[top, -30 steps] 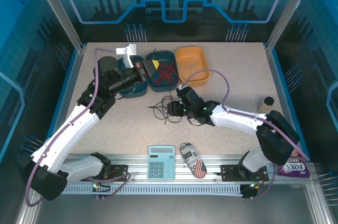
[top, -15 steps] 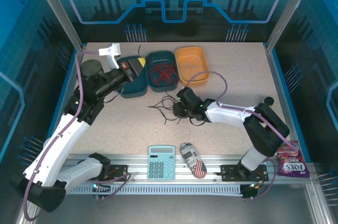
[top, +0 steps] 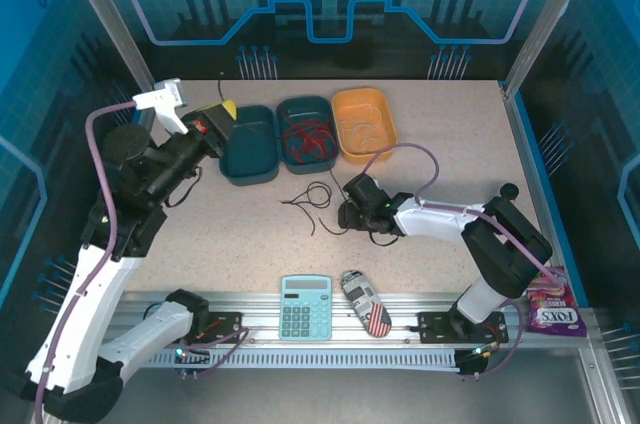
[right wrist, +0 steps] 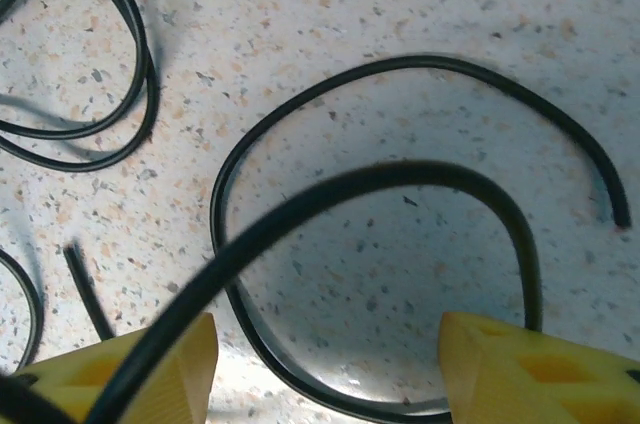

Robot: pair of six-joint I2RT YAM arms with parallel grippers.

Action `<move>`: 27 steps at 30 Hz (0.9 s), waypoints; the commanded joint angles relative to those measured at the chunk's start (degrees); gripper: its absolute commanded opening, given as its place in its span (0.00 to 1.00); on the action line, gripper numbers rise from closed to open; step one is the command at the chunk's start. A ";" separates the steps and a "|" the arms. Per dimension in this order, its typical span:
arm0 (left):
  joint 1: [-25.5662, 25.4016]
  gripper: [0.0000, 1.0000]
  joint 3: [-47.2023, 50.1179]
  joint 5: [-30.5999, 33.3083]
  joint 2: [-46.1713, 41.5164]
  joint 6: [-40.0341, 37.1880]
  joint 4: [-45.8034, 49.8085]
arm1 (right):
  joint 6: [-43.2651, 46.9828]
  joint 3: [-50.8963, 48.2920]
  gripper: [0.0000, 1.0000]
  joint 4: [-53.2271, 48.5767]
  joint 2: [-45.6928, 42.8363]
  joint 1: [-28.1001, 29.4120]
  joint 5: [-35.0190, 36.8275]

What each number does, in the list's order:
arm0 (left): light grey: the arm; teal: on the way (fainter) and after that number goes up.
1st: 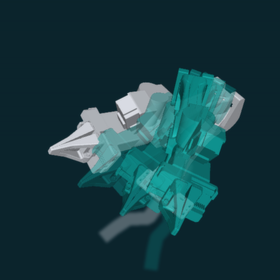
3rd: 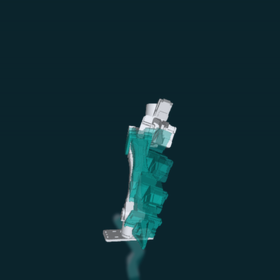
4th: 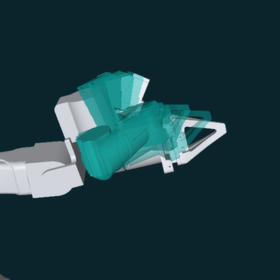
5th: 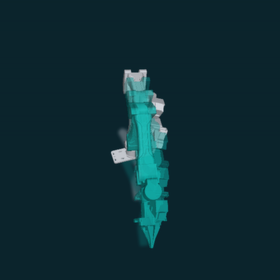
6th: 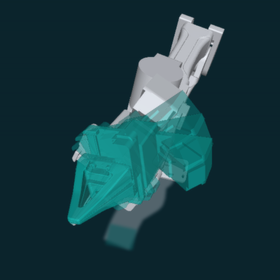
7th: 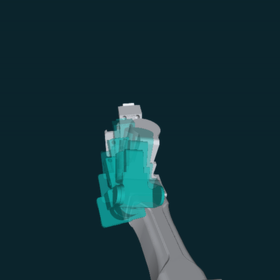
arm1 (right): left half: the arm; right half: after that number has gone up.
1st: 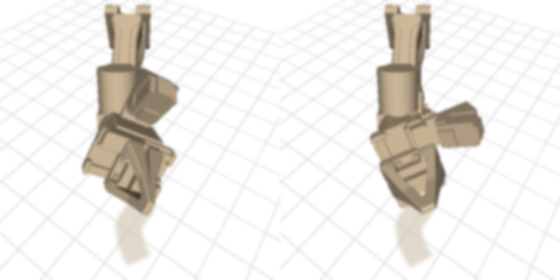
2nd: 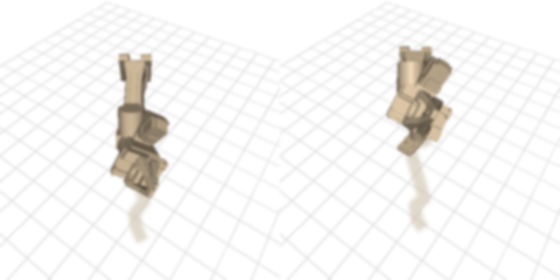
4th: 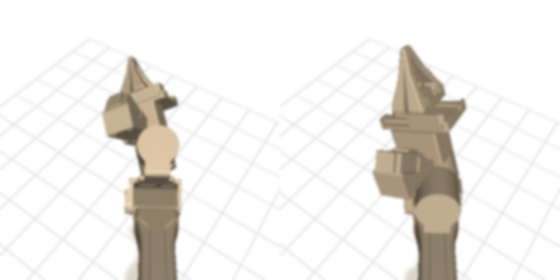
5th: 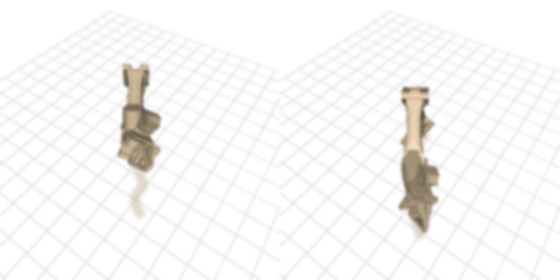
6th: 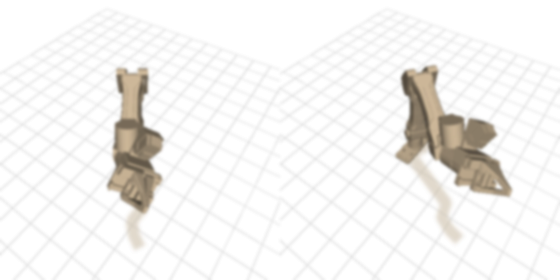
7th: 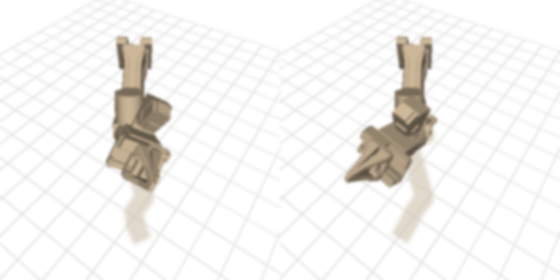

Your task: Untangle the cables

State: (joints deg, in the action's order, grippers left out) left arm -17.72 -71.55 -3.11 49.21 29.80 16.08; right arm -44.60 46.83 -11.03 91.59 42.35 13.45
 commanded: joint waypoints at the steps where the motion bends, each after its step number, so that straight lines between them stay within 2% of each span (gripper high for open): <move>1: 0.75 0.00 -2.52 5.69 -0.71 -5.03 2.50 | -0.36 -0.85 0.64 -1.19 -3.35 -0.42 1.64; 5: 0.79 0.00 -5.28 11.28 0.43 -9.47 3.82 | 0.91 -0.95 0.73 -1.17 -5.57 -0.24 1.15; 10: 0.84 0.00 -9.18 17.56 3.74 -15.87 3.99 | 2.37 -0.69 0.80 -1.08 -7.69 0.31 0.87; 17: 1.72 0.00 -15.35 20.17 8.97 -21.25 2.66 | 2.76 -0.40 0.86 -2.82 -9.50 0.78 2.67; 21: 1.76 0.00 -17.97 19.03 10.68 -21.63 2.47 | 2.37 -0.43 0.86 -4.12 -9.19 0.72 3.93; 27: 1.81 0.00 -19.35 20.36 10.49 -22.72 2.71 | -0.04 -0.10 0.75 -8.63 -5.61 0.04 5.17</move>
State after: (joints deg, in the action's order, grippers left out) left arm -16.53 -88.29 15.25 60.16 9.45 19.77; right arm -43.09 46.54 -15.53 84.29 42.41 16.53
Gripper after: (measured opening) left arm 0.042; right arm 0.757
